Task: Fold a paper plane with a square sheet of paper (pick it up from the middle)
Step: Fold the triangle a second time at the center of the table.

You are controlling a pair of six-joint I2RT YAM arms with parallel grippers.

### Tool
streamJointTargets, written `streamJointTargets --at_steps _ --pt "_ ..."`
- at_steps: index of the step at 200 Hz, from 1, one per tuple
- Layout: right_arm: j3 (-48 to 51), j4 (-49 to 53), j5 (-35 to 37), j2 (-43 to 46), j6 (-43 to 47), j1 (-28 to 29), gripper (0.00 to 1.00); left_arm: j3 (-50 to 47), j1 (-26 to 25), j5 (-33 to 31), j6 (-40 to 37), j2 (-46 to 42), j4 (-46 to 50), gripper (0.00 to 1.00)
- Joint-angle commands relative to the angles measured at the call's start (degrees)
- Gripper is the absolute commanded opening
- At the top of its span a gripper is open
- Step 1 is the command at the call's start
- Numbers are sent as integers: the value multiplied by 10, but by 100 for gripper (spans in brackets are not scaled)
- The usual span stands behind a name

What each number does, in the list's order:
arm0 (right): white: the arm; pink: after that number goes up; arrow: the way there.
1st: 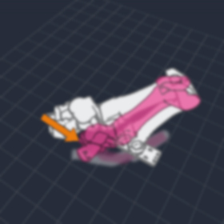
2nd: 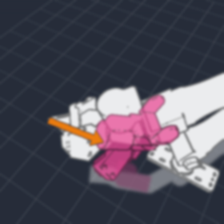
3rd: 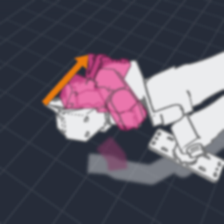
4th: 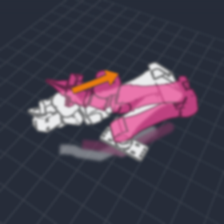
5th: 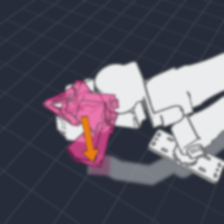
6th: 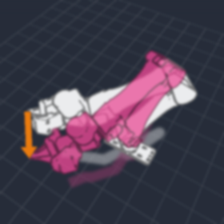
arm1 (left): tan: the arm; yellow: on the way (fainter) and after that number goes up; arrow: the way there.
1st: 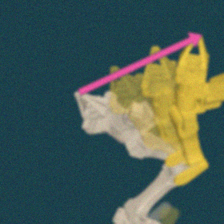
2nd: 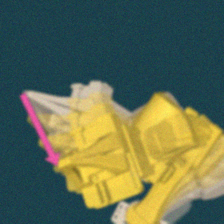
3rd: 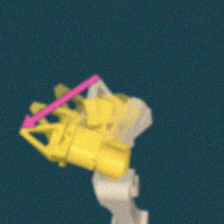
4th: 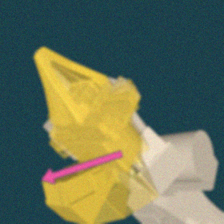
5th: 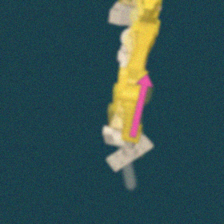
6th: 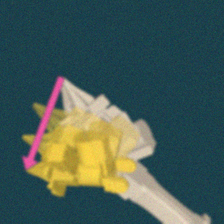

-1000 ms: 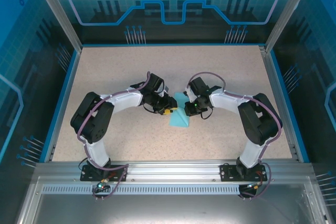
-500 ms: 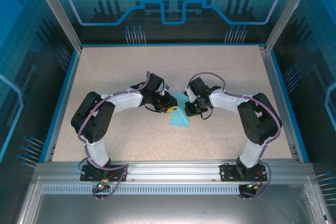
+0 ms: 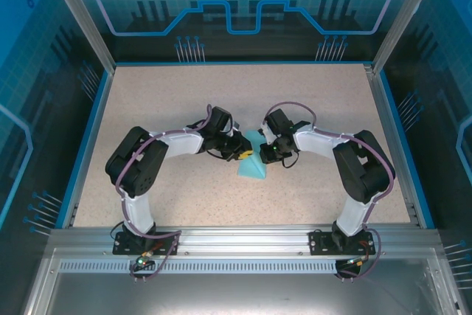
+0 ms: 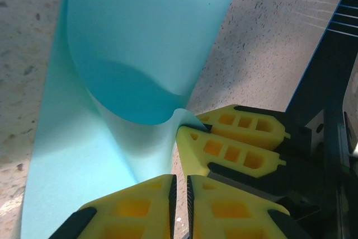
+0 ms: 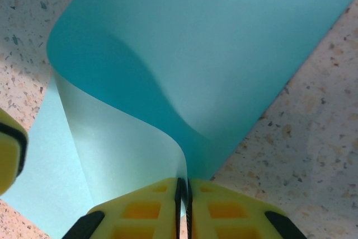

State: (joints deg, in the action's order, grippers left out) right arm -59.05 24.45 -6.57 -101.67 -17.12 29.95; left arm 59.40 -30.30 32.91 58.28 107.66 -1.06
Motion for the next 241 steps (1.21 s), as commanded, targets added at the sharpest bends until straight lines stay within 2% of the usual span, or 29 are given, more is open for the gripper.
streamJointTargets --at_steps 1,168,241 --pt "-1 1 2 -13 -8 3 13 -2 -10 18 18 19 -24 16" --pt "-3 3 2 -13 -5 2 14 16 -15 19 19 58 -37 18" --pt "-5 1 5 -19 -6 3 14 1 -16 -4 10 67 -16 18"
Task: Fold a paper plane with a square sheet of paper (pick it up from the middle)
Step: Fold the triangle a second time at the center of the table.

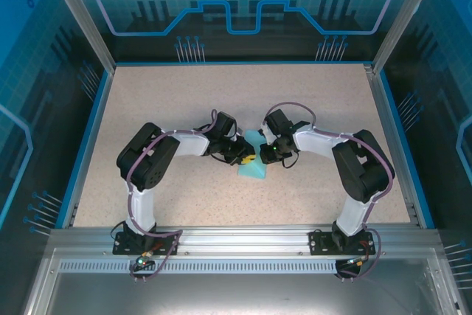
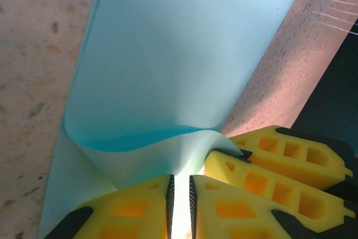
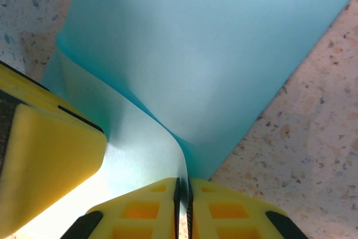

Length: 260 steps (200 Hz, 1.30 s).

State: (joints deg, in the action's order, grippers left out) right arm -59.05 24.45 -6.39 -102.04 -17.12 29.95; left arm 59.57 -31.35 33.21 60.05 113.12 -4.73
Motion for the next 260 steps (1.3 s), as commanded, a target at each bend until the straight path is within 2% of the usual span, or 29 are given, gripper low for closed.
streamJointTargets --at_steps 1,86,105,152,165,203,260 --pt "-5 1 3 -16 -6 2 14 -1 -5 -8 -8 12 21 18" --pt "-11 5 2 -16 -14 2 16 -16 -6 -23 -13 34 21 17" --pt "-3 3 -6 15 -25 0 25 -17 -7 -25 -14 37 21 17" --pt "59 -14 -36 120 -77 -15 36 -19 -7 -28 -17 36 23 17" --pt "76 -33 -75 135 -92 -14 33 -19 -7 -27 -17 35 23 17" --pt "131 -120 -174 129 -155 3 15 -18 -7 -29 -17 32 26 17" --pt "144 -174 -194 87 -200 9 11 -15 -7 -28 -18 33 27 17"
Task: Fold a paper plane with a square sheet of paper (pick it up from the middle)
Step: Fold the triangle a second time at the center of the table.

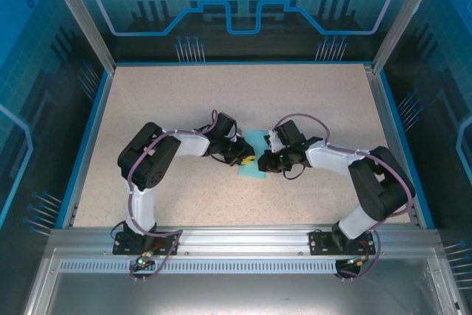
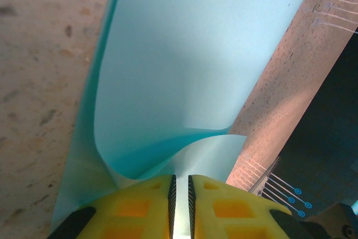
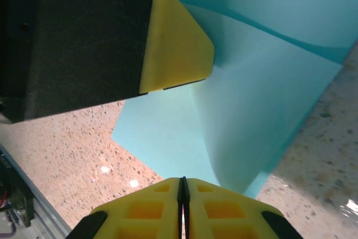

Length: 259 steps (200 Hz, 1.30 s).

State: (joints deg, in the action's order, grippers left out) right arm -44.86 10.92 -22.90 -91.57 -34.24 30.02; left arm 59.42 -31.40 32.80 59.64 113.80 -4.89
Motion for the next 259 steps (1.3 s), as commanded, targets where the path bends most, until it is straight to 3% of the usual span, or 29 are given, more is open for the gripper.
streamJointTargets --at_steps 1,162,196,259 --pt "2 -38 -28 -19 -29 9 11 -13 -7 -23 -14 27 28 17" --pt "21 -9 -13 -68 -9 -16 12 -12 -6 -26 -16 32 32 17" --pt "38 -40 -43 -89 -37 -30 12 -13 -7 -26 -15 35 30 17" --pt "36 -40 -90 -35 -36 -33 13 -14 -7 -26 -15 35 29 17"
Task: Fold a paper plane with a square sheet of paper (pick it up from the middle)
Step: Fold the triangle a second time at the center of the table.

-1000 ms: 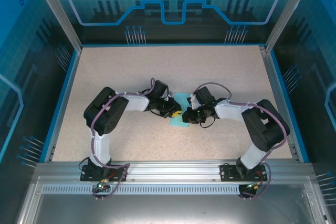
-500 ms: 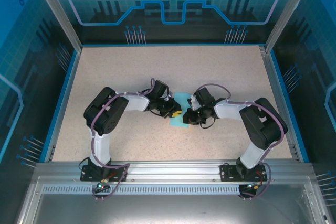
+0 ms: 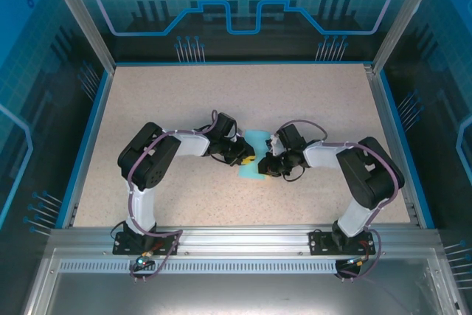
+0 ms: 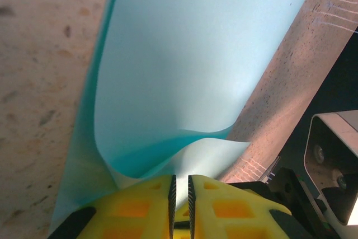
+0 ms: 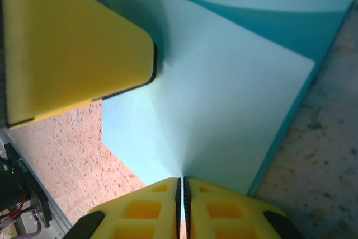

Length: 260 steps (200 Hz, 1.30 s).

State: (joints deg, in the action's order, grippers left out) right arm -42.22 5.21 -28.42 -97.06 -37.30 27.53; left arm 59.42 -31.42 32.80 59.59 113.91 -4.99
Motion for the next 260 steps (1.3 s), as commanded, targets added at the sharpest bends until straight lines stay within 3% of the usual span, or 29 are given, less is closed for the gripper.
streamJointTargets --at_steps 1,45,85,123,196,260 --pt "10 16 -36 20 -6 -9 13 -14 -7 -26 -14 34 31 17" --pt "10 32 -28 14 2 -8 14 -13 -7 -25 -14 34 31 17" --pt "20 64 27 -6 16 -9 13 -13 -7 -26 -15 35 30 17" --pt "23 56 20 -15 13 -12 13 -12 -7 -27 -16 38 33 17" --pt "13 31 -37 50 -14 -10 15 -11 -7 -26 -17 39 33 17" --pt "18 64 8 3 1 -8 14 -10 -7 -26 -17 39 34 17"
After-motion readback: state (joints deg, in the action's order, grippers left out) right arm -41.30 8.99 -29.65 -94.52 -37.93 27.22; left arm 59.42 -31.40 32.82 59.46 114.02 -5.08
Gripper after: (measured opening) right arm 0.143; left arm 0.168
